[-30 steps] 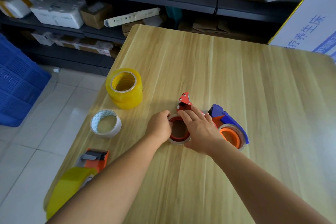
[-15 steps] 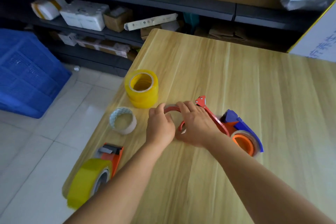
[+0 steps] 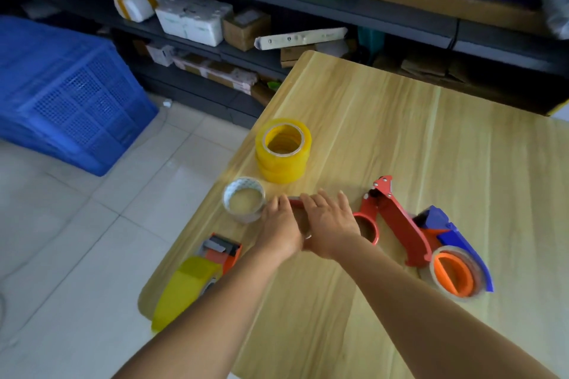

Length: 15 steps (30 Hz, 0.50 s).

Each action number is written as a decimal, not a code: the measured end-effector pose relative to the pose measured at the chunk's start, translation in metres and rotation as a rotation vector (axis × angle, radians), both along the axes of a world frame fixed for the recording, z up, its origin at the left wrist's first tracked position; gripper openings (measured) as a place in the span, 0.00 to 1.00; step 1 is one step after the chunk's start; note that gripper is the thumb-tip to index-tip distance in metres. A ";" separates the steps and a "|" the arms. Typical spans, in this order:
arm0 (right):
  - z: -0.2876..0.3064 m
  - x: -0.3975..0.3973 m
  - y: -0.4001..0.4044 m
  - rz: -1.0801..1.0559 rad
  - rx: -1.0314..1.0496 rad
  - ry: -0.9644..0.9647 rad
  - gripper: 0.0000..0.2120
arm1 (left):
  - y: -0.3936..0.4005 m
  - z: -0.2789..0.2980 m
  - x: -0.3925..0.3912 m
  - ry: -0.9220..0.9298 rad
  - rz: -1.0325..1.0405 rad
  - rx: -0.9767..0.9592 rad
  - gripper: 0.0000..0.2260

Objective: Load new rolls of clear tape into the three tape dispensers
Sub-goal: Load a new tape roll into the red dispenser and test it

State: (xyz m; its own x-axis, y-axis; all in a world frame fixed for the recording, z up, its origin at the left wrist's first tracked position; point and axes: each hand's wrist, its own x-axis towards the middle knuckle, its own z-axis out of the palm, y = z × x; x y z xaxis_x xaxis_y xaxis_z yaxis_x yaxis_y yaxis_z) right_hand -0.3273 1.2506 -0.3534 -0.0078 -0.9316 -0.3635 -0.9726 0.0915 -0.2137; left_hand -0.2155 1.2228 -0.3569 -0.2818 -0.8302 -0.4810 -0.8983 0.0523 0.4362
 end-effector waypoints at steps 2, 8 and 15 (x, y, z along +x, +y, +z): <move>0.007 -0.004 -0.004 -0.020 -0.002 -0.040 0.49 | -0.005 0.005 -0.002 0.087 0.042 -0.123 0.34; 0.034 -0.012 -0.034 -0.179 -0.222 -0.179 0.38 | -0.045 0.024 -0.009 0.232 0.081 -0.478 0.26; 0.032 -0.007 -0.051 -0.135 -0.104 -0.180 0.36 | -0.091 0.018 -0.010 -0.080 -0.190 -0.502 0.23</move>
